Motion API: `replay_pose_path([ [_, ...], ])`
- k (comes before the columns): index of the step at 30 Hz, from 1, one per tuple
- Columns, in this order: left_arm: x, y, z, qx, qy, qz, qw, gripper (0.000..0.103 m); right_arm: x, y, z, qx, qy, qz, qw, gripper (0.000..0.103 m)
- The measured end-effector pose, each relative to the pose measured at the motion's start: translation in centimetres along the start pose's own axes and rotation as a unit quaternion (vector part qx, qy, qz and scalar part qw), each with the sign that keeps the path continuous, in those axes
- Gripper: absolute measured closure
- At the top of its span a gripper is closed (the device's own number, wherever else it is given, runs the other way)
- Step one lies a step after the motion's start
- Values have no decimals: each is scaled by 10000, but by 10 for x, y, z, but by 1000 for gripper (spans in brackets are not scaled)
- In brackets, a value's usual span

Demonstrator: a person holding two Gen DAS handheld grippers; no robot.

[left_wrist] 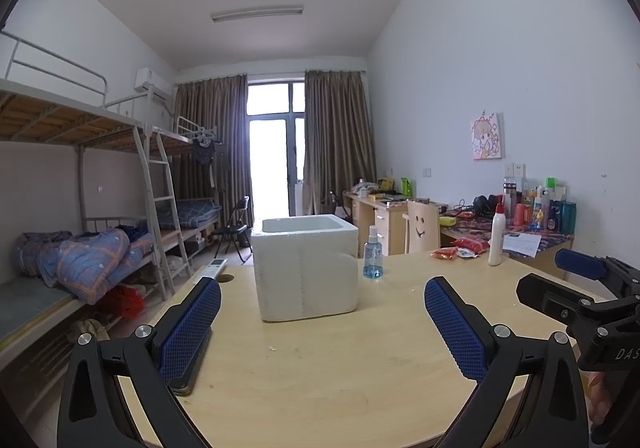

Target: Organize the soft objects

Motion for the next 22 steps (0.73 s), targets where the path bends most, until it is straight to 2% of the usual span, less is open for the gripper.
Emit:
replay_pose_path([
  [22,-3,-5,-2,42,-4,68,10000,1,-1,0,-4,51,-31,-6,10000,0],
])
Point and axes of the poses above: each gripper's, at about its wrist camera, not at the fingertips, and y roughly against the way its jaws point, x to its left, z to its top, the point moved 2 cm from there along -y, roughly the way its jaws point, and after that the axes turned 1 degree about y, right-handed, at the moved point
